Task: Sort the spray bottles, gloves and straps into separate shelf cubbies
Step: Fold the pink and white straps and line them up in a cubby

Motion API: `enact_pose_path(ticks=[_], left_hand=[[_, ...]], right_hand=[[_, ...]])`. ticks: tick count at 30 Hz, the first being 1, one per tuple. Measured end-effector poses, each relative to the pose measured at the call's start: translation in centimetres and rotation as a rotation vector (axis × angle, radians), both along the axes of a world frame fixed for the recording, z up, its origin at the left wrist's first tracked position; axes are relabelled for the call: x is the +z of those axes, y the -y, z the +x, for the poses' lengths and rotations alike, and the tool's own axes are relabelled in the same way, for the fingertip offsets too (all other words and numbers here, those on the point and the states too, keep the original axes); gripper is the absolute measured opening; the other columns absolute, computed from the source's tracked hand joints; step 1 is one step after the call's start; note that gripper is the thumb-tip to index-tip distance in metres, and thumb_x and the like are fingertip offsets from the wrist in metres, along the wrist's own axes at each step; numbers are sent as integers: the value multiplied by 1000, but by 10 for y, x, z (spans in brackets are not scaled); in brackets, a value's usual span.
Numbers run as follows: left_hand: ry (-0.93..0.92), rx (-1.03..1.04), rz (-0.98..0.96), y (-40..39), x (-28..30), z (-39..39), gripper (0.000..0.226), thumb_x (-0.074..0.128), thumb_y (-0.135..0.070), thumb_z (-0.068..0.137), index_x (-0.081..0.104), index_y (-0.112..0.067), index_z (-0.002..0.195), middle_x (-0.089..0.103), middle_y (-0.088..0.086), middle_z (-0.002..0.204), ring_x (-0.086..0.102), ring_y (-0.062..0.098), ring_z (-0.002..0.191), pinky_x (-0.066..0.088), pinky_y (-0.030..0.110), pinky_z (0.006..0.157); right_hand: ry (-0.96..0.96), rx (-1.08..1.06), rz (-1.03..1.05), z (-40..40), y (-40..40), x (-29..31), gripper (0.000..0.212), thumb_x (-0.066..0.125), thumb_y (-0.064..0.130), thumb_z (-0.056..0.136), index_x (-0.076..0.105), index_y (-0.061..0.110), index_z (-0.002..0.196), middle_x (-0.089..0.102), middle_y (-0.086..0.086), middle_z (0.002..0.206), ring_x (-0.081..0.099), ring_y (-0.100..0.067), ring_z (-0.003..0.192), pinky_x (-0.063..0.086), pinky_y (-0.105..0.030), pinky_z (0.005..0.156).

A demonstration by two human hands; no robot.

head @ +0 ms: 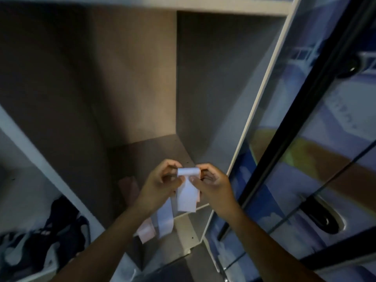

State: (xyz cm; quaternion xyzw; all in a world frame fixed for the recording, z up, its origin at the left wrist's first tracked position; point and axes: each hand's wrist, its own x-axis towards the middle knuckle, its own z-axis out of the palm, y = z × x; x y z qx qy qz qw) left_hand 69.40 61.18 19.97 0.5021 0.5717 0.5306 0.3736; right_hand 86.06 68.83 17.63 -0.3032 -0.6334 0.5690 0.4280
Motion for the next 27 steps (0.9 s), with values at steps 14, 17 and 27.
enact_pose_path(ticks=[14, 17, 27], left_hand=[[201, 162, -301, -97, -216, -25, 21, 56, 10, 92, 54, -11, 92, 57, 12, 89, 63, 32, 87, 62, 42, 68], [269, 195, -281, -129, -241, -46, 25, 53, 12, 92, 54, -12, 86, 63, 6, 82, 69, 21, 78, 61, 31, 62], [-209, 233, -218, -129, -256, -79, 26, 63, 8, 86, 62, -18, 90, 62, 1, 87, 62, 14, 77, 52, 30, 76]], right_hand=[[441, -60, -89, -41, -104, -218, 16, 77, 9, 84, 68, 6, 97, 71, -9, 83, 69, -18, 68, 56, -29, 61], [581, -58, 48, -60, -142, -243, 19, 78, 29, 81, 67, 20, 93, 71, -6, 86, 69, -25, 80, 59, -45, 75], [966, -78, 422, -91, -178, -252, 31, 79, 28, 81, 63, 15, 104, 69, -4, 99, 66, -24, 93, 55, -40, 86]])
